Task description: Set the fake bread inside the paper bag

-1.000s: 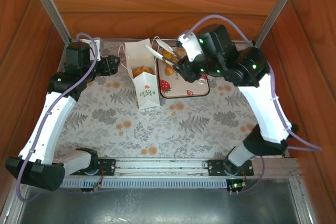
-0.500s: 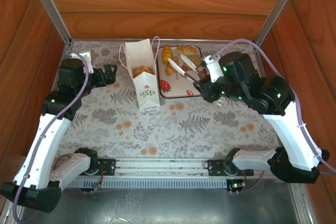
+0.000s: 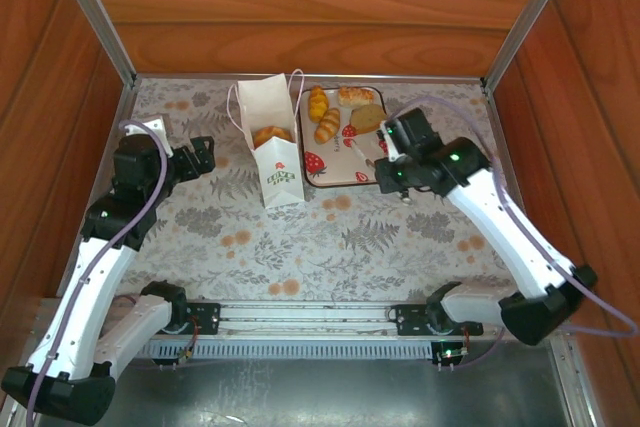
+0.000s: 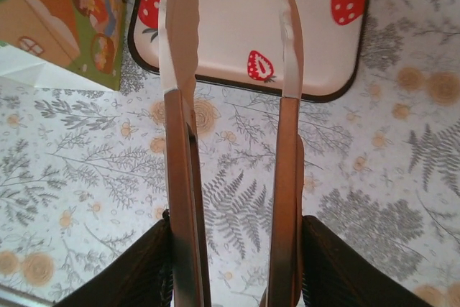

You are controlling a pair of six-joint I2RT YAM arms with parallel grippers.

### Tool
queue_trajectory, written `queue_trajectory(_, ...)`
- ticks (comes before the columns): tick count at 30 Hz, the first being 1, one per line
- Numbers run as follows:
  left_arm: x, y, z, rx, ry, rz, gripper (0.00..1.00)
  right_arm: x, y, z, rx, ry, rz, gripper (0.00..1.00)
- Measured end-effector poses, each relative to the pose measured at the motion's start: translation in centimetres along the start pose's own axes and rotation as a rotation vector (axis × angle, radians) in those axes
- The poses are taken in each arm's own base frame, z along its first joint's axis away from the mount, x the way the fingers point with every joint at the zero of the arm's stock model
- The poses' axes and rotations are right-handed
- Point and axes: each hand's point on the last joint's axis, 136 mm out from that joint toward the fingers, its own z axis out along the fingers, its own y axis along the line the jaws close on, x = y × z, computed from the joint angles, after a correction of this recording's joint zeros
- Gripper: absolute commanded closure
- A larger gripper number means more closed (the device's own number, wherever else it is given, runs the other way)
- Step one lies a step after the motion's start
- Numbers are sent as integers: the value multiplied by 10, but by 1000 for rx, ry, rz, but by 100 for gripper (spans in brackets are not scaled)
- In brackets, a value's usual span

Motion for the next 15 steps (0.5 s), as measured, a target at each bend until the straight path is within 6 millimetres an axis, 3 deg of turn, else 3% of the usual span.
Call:
queue_trajectory(5,4,-1,9,8,11,-1,0,-24,11,53,7,15,-9,54)
queue_trajectory(15,4,-2,19,12,19,3,0,-67,25,136,44,42,-16,51)
